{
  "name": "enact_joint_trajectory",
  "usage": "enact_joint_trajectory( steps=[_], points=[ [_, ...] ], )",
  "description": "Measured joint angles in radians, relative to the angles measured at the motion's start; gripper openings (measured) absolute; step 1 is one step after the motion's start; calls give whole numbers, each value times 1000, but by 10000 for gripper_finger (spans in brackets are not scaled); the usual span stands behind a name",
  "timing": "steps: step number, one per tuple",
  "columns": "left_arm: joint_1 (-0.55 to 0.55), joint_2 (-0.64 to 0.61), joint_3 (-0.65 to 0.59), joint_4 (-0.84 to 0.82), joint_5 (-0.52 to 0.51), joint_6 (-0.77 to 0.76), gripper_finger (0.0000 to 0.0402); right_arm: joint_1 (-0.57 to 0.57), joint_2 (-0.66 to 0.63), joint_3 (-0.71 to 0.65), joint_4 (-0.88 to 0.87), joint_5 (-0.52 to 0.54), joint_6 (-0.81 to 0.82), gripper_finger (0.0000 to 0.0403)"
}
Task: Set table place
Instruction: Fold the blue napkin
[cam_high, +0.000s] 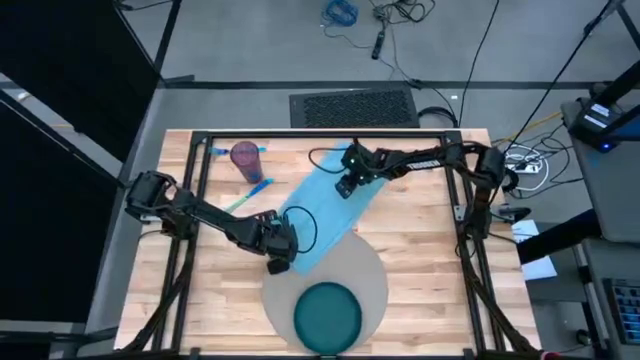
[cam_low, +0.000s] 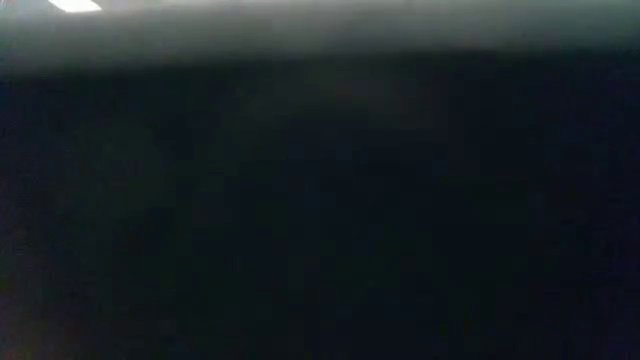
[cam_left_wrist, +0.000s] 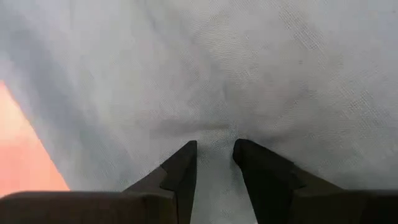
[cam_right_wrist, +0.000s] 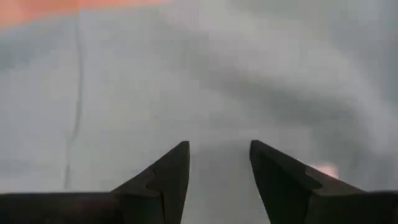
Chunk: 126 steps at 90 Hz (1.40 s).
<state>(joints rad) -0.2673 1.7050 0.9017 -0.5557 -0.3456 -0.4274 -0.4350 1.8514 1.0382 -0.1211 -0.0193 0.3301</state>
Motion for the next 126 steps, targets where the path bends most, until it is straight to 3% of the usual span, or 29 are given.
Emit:
enact_joint_trajectory(
  steps=[14,27,51,79,108,126],
  points=[
    [-5,-36,48,-79,-84,19,109,15,-43,73,-42,-2,-40,157],
    [-5,-81,69,-112,-98,22,109,55,-89,135,-139,-7,-34,157],
    [-3,-103,67,-228,-100,14,109,275,-106,148,-225,-61,7,157],
    [-3,-103,11,-230,-81,-13,109,485,-106,149,-253,22,91,157],
    [-3,-103,-60,-181,-56,-11,109,541,-46,150,-145,25,130,157],
    [-5,-103,-82,-168,-75,67,109,545,9,150,-84,20,122,157]
  ],
)
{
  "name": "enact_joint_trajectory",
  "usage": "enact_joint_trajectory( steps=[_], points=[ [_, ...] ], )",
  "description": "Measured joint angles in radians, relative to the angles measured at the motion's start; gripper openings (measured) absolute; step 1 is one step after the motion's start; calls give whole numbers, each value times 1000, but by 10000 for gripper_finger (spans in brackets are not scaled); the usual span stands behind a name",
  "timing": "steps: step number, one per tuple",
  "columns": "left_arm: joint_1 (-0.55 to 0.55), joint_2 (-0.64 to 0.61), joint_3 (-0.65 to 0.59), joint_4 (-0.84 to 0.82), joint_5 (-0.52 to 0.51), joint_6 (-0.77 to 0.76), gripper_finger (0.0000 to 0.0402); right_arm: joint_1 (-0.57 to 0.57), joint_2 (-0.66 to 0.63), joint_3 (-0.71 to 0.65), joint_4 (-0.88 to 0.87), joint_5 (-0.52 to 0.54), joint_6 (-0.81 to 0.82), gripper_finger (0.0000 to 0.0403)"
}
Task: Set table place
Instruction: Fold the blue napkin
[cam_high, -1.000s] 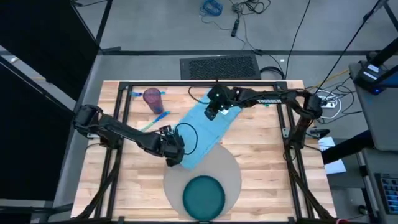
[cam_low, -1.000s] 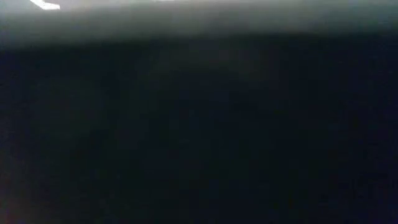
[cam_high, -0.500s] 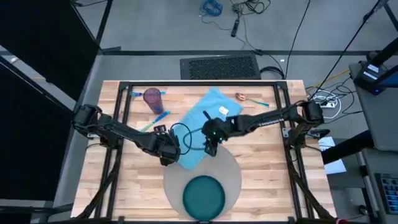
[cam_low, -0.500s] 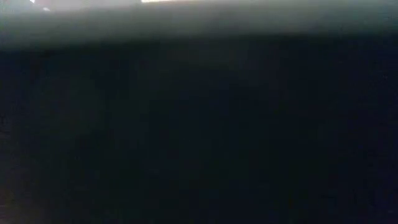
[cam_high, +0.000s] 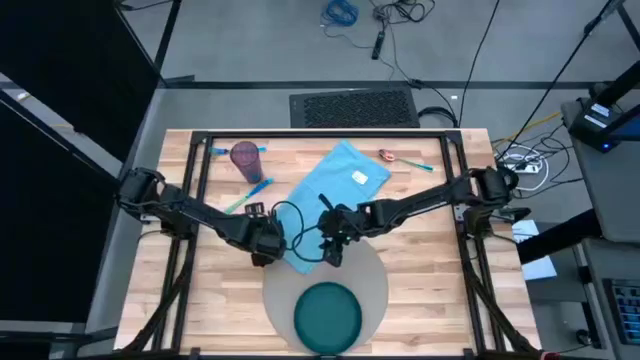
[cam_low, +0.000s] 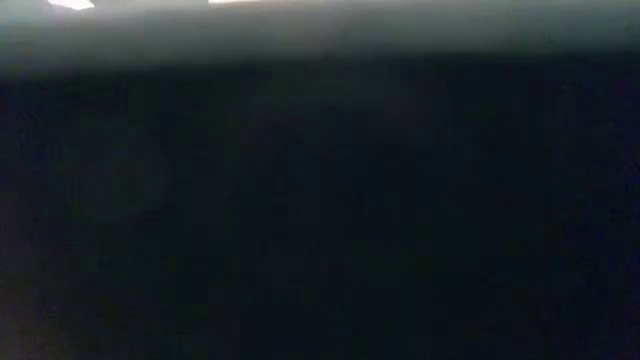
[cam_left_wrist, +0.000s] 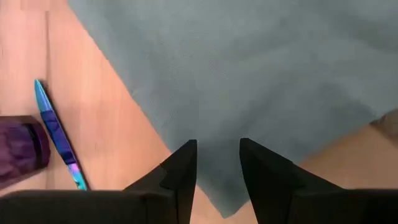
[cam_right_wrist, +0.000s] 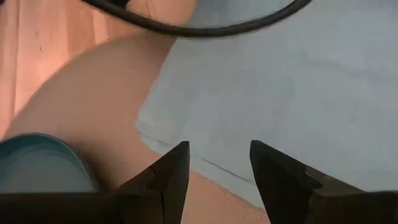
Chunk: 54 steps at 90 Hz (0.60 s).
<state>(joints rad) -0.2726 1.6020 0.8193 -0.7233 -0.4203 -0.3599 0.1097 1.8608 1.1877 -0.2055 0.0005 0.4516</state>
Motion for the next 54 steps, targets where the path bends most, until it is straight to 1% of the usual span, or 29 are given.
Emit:
enact_joint_trajectory(
  steps=[10,21,34,40,54],
  points=[
    [4,0,-8,18,-2,1,109,-5,3,0,-43,33,-15,157],
    [4,0,-8,32,-2,0,109,-25,3,0,-179,86,-13,157],
    [4,1,-8,39,-1,0,109,-62,3,0,-375,210,8,157],
    [4,1,-8,44,-1,0,109,-90,3,0,-426,257,14,157],
    [4,1,-8,66,0,-1,109,-151,3,0,-440,255,-13,157]
  ],
)
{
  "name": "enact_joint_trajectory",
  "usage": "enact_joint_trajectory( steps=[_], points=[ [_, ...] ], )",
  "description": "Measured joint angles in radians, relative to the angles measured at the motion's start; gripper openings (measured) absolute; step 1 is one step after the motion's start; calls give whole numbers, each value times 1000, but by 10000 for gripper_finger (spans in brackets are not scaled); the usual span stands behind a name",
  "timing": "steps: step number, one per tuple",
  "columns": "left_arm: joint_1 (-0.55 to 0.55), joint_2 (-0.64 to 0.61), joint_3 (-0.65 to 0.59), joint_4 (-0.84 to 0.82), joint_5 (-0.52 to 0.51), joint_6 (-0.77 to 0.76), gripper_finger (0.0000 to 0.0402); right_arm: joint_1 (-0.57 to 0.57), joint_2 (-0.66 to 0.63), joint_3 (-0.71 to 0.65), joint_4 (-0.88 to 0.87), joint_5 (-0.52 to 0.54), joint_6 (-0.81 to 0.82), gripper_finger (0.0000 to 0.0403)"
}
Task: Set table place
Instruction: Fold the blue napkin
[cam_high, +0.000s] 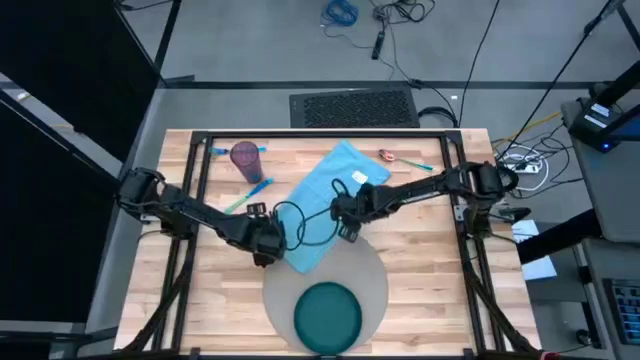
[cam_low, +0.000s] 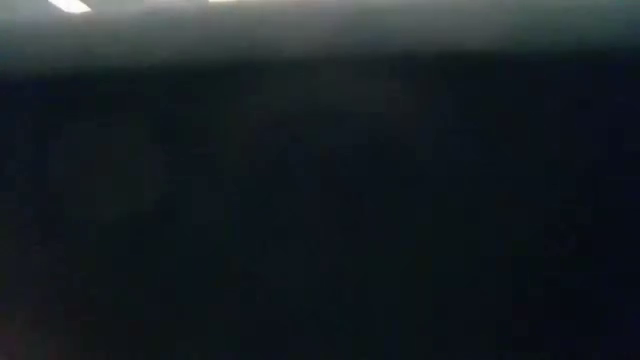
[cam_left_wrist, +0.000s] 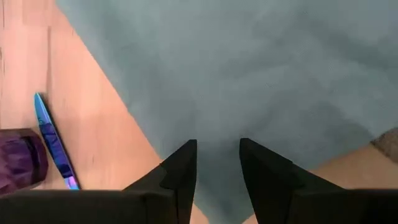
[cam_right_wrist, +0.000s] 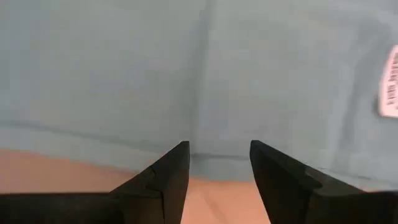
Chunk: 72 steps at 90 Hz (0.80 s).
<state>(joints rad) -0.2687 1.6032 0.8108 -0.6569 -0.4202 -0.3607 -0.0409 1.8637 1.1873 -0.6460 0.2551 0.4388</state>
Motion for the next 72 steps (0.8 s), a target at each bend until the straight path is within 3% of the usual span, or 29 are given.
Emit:
enact_joint_trajectory(
  steps=[33,62,72],
  points=[
    [-2,0,0,-3,34,-25,109,-118,0,0,-78,-7,-29,157],
    [-8,0,0,7,51,-25,109,-213,0,-1,-77,-180,-40,157],
    [-21,0,0,28,78,-25,109,-231,0,-1,-68,-191,-41,157]
  ],
)
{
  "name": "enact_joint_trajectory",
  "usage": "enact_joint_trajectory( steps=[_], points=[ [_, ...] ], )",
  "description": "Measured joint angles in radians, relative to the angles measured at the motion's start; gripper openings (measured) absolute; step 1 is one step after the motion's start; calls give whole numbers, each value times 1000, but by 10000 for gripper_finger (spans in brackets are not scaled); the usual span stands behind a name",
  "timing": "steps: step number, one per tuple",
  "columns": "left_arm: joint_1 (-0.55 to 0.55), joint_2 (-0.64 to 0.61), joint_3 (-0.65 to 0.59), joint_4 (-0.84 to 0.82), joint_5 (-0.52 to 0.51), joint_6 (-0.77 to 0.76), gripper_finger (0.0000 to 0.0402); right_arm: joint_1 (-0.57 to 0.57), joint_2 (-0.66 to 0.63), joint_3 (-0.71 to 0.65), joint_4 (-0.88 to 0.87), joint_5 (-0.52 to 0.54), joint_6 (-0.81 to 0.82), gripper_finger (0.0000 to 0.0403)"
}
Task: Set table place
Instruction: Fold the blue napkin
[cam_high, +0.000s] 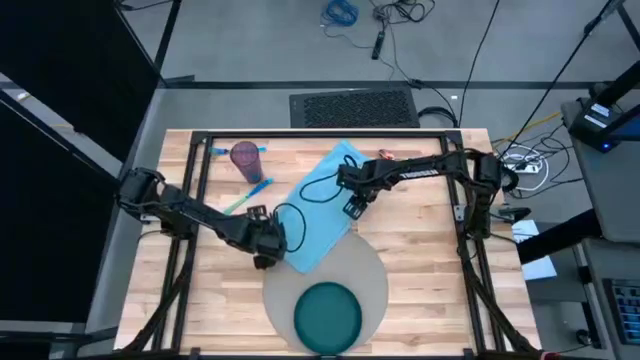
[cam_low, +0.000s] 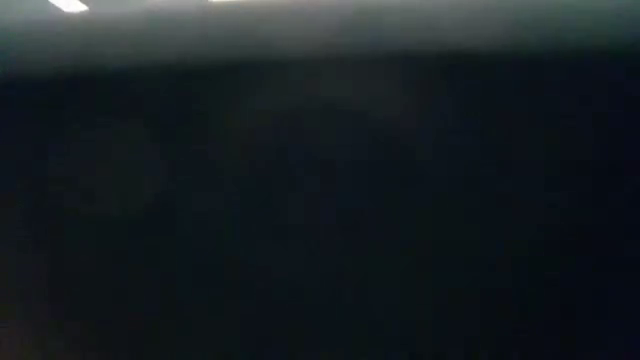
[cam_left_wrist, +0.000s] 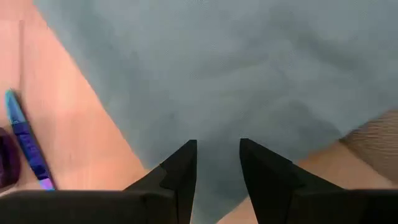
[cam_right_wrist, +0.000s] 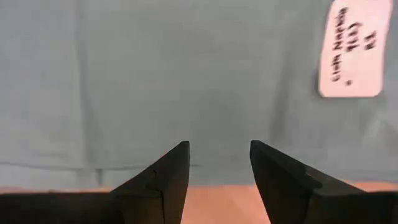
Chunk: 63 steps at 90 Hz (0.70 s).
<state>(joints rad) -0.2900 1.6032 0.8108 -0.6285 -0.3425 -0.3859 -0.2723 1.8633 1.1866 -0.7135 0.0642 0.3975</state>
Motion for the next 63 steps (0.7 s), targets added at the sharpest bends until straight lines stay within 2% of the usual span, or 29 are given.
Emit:
enact_joint_trajectory(
  steps=[37,63],
  points=[
    [-40,31,1,89,17,-2,109,-43,40,1,48,-21,-17,157],
    [-41,59,5,94,28,-26,109,-49,73,2,108,-28,-55,157]
  ],
)
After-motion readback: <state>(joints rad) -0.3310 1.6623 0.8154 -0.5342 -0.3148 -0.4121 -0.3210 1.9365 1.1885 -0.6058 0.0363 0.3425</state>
